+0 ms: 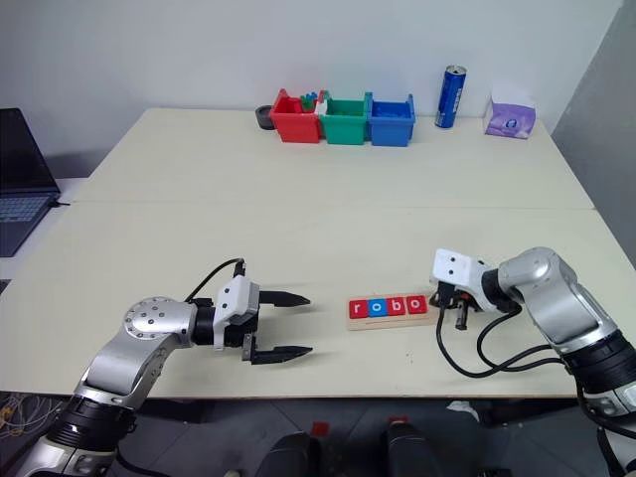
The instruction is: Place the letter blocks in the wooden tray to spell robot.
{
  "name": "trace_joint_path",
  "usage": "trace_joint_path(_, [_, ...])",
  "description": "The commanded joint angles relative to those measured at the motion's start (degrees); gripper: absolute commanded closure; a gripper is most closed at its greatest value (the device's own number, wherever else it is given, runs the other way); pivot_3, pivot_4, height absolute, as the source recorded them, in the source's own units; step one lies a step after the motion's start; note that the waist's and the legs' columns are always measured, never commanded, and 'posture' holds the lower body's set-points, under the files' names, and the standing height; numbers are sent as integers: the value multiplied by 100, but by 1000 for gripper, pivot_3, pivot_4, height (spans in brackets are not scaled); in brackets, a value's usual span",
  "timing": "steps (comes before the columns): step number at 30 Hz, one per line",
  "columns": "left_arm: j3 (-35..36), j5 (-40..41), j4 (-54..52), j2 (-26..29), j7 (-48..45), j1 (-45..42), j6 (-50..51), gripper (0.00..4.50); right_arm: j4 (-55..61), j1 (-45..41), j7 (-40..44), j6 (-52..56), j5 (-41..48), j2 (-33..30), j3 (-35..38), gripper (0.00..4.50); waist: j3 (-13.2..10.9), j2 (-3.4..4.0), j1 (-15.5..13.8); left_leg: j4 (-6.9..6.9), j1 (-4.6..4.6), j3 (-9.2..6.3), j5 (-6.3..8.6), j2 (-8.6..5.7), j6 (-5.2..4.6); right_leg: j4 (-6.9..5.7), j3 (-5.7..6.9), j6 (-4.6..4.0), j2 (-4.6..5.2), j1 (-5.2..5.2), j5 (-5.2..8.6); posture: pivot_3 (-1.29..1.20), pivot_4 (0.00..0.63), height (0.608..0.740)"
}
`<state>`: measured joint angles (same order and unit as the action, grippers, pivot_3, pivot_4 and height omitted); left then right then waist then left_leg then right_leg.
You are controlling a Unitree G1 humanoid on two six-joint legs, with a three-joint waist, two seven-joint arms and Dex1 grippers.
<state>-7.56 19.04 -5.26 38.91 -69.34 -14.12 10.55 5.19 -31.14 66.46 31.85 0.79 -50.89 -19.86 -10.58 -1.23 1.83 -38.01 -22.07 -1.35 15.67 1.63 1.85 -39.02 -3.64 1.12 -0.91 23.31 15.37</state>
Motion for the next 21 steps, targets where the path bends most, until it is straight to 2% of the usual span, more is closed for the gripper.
trace_joint_path(1, [53,52,-274,17,27,13,-19,0,-15,22,-15,-254,-205,-4,-88,4444,0,0,0,0,0,0,0,0,0,0,0,0,0,0,0,0,150,740])
trace_joint_path(21, [61,67,-357,4,45,-60,124,0,385,-76,139,-3,-23,315,8,4444,0,0,2,-1,1,-2,0,0,0,-2,0,-6,-1,0,-3,0,150,740])
